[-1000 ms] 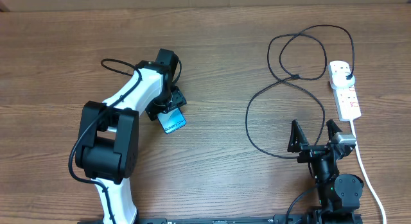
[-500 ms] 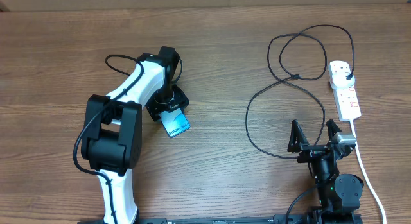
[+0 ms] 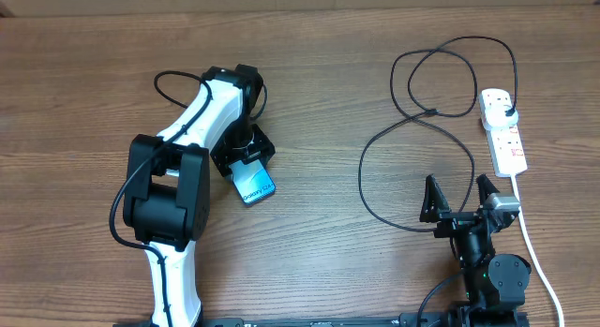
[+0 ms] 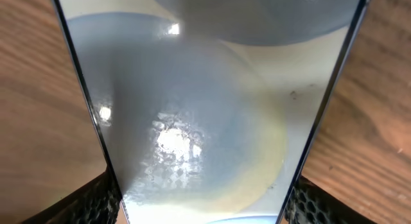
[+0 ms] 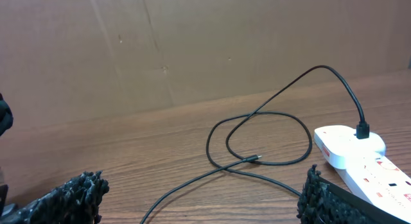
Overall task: Plug charger to phone and switch on socket
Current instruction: 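Tilt the held phone upright and move it rightward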
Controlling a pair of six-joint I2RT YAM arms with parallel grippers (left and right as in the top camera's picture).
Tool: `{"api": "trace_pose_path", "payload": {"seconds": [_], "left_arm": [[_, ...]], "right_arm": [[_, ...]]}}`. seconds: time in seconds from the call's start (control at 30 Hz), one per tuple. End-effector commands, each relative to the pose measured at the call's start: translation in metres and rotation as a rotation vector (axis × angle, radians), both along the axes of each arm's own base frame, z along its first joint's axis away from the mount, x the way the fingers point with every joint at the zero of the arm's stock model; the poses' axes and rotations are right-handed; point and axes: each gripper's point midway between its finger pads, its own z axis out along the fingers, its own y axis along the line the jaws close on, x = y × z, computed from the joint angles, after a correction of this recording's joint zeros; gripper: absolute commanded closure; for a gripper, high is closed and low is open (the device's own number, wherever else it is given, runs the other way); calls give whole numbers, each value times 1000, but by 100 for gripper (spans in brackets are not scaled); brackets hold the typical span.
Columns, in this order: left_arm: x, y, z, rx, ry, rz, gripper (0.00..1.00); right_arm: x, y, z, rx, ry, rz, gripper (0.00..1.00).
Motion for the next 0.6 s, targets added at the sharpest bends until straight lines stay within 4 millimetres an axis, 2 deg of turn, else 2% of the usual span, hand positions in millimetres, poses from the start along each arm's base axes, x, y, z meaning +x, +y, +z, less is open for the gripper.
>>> {"api": "trace_pose_path", "payload": {"seconds": [0.0, 0.27, 0.57], "left_arm": [[6, -14, 8, -61, -4, -20, 29], [5, -37, 26, -207, 18, -61, 29], [-13, -62, 42, -395, 92, -96, 29]], "right_arm": [[0, -1, -2, -8, -3, -8, 0], [0, -1, -2, -8, -3, -8, 0], [0, -1, -2, -8, -4, -8, 0]]}}
